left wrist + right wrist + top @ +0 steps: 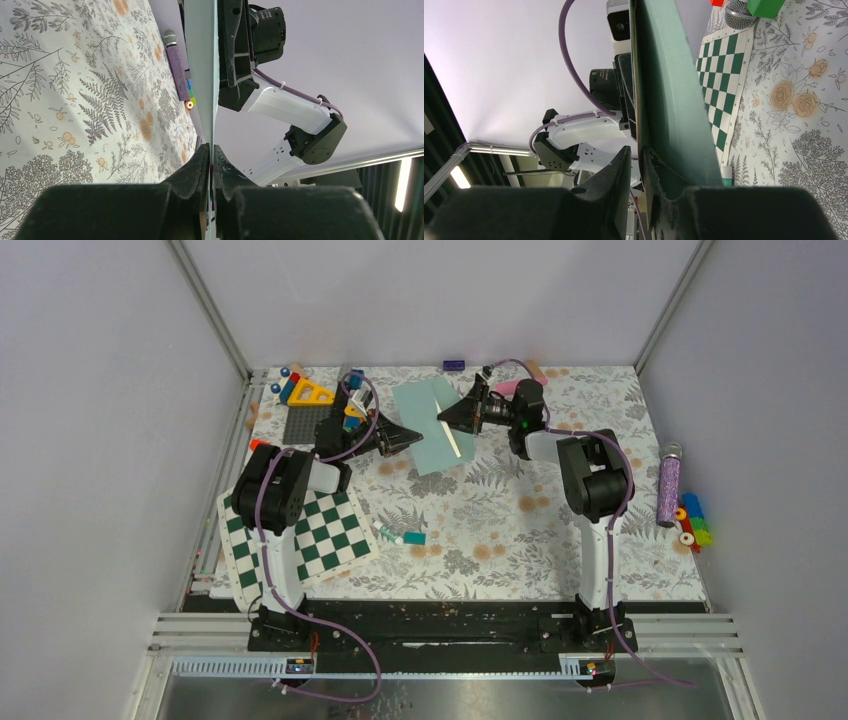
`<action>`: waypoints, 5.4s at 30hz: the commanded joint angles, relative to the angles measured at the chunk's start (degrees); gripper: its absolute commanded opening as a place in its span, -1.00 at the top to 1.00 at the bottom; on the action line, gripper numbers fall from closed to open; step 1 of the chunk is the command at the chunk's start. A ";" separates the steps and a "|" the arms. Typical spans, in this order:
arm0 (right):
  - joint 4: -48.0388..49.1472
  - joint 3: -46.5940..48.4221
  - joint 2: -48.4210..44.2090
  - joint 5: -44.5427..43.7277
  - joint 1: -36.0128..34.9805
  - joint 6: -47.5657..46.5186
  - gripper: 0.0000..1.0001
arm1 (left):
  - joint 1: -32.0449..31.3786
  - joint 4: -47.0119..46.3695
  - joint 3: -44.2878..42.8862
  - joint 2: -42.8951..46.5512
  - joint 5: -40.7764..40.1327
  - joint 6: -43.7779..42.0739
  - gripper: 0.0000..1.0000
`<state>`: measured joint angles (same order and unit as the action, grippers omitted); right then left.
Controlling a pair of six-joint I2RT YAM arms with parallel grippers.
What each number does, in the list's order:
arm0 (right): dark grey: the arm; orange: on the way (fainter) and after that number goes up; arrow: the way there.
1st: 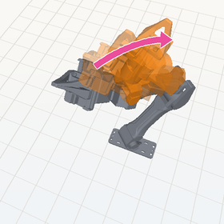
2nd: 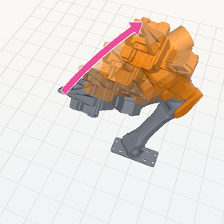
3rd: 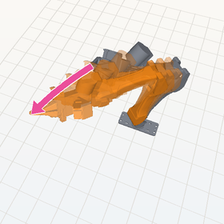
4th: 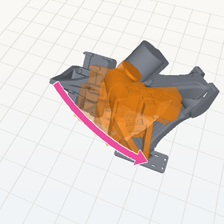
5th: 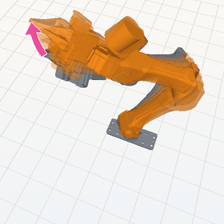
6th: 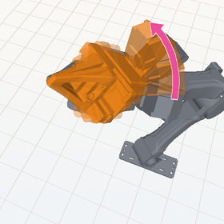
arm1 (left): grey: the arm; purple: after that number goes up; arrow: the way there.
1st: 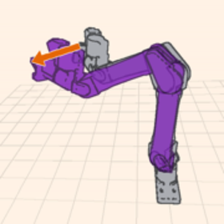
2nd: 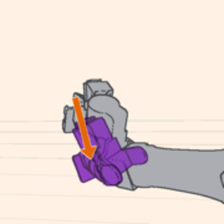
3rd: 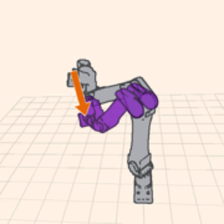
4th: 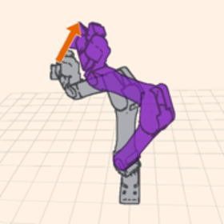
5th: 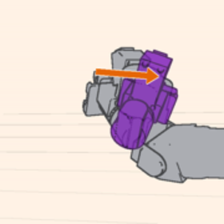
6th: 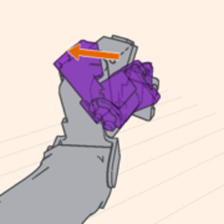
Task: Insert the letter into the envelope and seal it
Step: Place the letter in the envelope, then place the envelope at the center of the board.
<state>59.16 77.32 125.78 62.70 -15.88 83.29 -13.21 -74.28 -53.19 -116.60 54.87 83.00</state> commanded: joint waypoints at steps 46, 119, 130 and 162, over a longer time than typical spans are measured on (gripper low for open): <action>5.97 -6.18 -4.51 -8.07 1.03 -1.67 1.00 | -0.32 -4.21 0.23 1.85 0.07 0.22 0.89; 2.44 -7.87 -7.35 -10.02 -0.58 -5.12 0.03 | -0.58 -4.21 0.28 1.99 0.15 0.05 0.89; -6.23 -6.91 -13.81 -8.11 3.13 -12.65 -0.19 | -0.59 -4.29 0.28 2.03 0.15 0.07 0.89; -71.82 1.37 -26.76 -21.19 3.57 -67.22 -0.10 | -5.48 -2.33 -3.08 -4.03 2.85 -2.30 0.76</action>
<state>-3.01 75.77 101.49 47.55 -11.88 24.23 -18.24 -75.85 -54.68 -120.53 56.80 83.79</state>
